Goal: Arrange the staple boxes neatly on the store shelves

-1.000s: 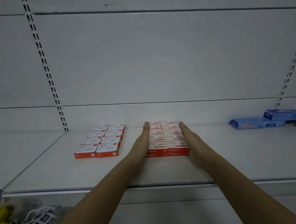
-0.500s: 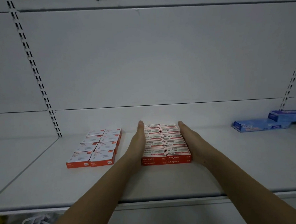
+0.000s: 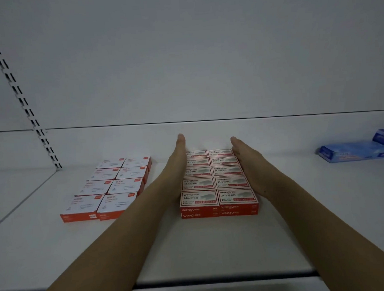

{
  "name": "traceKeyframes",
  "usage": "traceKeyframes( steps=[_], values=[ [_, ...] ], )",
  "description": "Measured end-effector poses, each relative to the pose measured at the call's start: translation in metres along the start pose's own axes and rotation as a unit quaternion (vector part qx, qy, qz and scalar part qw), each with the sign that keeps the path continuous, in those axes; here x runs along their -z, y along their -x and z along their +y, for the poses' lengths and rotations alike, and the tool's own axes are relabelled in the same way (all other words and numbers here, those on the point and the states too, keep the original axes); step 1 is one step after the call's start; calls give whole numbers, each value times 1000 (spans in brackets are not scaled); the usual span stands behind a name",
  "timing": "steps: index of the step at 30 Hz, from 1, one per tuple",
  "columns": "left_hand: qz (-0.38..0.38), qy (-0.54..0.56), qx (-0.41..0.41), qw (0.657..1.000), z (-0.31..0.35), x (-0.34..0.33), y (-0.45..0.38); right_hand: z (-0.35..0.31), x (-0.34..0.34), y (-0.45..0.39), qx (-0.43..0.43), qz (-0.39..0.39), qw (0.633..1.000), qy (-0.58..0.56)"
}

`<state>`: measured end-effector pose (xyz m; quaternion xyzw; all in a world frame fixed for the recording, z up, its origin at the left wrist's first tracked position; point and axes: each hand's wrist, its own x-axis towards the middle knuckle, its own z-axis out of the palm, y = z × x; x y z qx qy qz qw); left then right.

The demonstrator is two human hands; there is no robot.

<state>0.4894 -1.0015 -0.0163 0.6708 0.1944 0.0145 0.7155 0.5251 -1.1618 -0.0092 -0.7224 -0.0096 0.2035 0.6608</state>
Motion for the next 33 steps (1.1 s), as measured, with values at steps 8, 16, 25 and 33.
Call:
traceKeyframes(
  steps=[8,16,25,33],
  values=[
    [-13,-60,-51,997,-7,3,-6,6,0,-14,4,-21,999,47],
    [12,-54,-74,996,-8,-5,-12,7,1,-15,13,-12,999,40],
    [-11,-39,-84,996,-2,-5,16,5,1,2,38,-21,999,-7],
    [34,-266,-131,954,29,6,59,-17,14,30,176,93,950,240]
  ],
)
